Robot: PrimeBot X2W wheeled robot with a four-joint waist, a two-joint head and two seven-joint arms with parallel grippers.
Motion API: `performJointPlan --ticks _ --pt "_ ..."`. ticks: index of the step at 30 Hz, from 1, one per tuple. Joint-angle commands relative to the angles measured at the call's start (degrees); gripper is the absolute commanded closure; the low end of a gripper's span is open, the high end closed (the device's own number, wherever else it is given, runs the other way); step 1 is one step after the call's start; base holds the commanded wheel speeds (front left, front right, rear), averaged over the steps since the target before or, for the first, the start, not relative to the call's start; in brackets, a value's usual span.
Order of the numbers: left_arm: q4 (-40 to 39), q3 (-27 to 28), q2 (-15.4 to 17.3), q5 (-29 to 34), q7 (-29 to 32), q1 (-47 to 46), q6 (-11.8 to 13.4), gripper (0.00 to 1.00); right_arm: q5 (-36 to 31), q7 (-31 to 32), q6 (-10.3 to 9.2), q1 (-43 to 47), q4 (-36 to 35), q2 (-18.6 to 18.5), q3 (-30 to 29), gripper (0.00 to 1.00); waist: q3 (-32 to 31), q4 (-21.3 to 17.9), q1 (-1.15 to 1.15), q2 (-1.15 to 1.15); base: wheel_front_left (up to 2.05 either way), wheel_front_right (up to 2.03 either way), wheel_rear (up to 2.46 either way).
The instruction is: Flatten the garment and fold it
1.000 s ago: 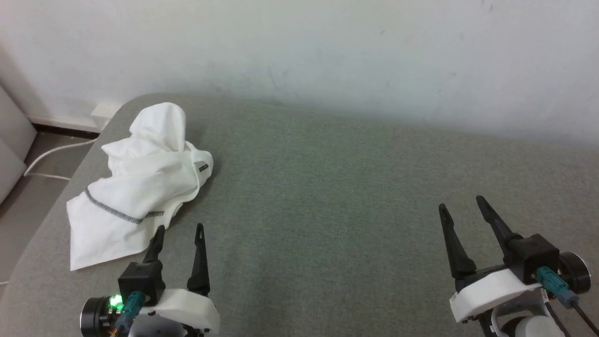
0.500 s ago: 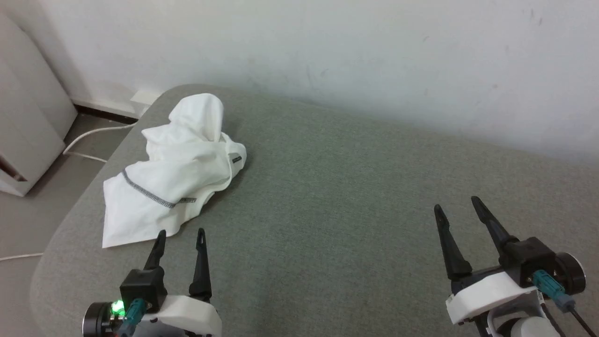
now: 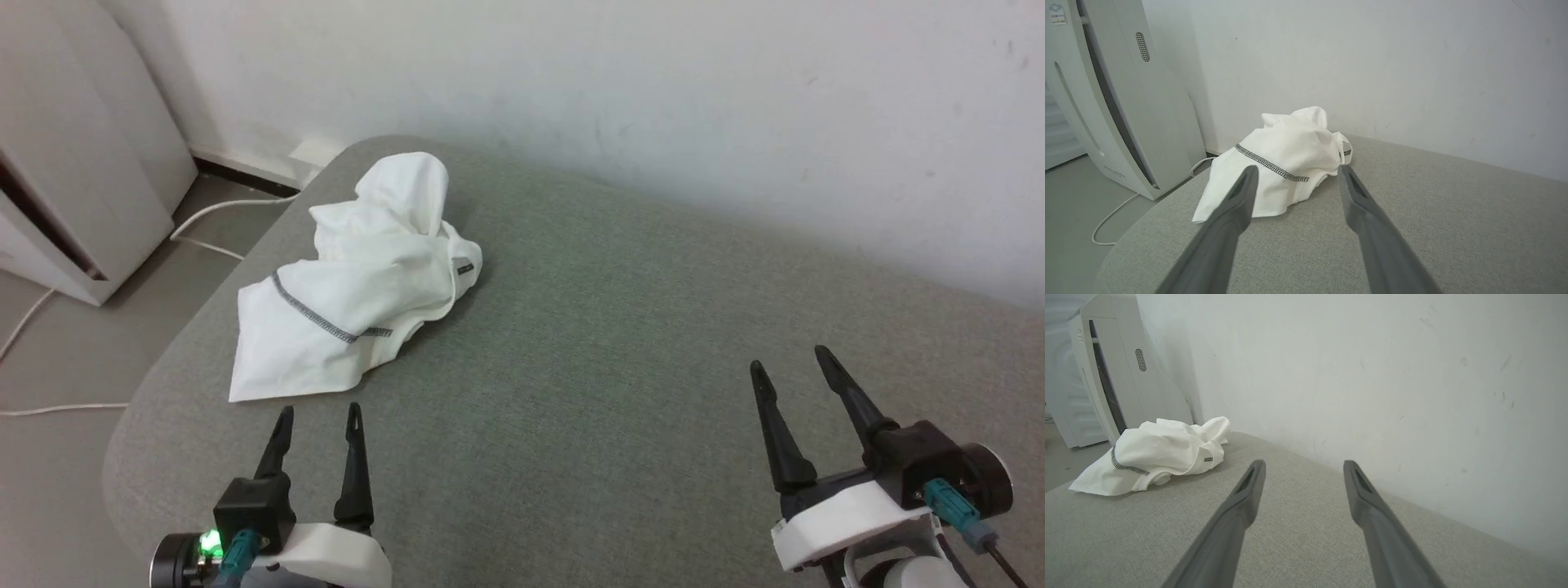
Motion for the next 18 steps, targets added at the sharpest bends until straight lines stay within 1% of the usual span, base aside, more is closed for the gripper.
performJointPlan --ticks 1,18 --pt "0.3 -0.3 0.0 -0.6 -0.6 1.0 0.6 0.00 0.2 -0.7 -0.08 0.8 0.2 0.2 0.2 0.00 0.0 1.1 0.00 0.00 0.00 0.00 0.00" --pt "1.0 -1.0 0.0 -1.3 -2.7 1.7 1.3 0.00 0.6 -2.7 -0.10 0.9 1.6 0.2 1.6 0.00 -0.3 5.9 0.00 0.00 0.00 0.00 0.00"
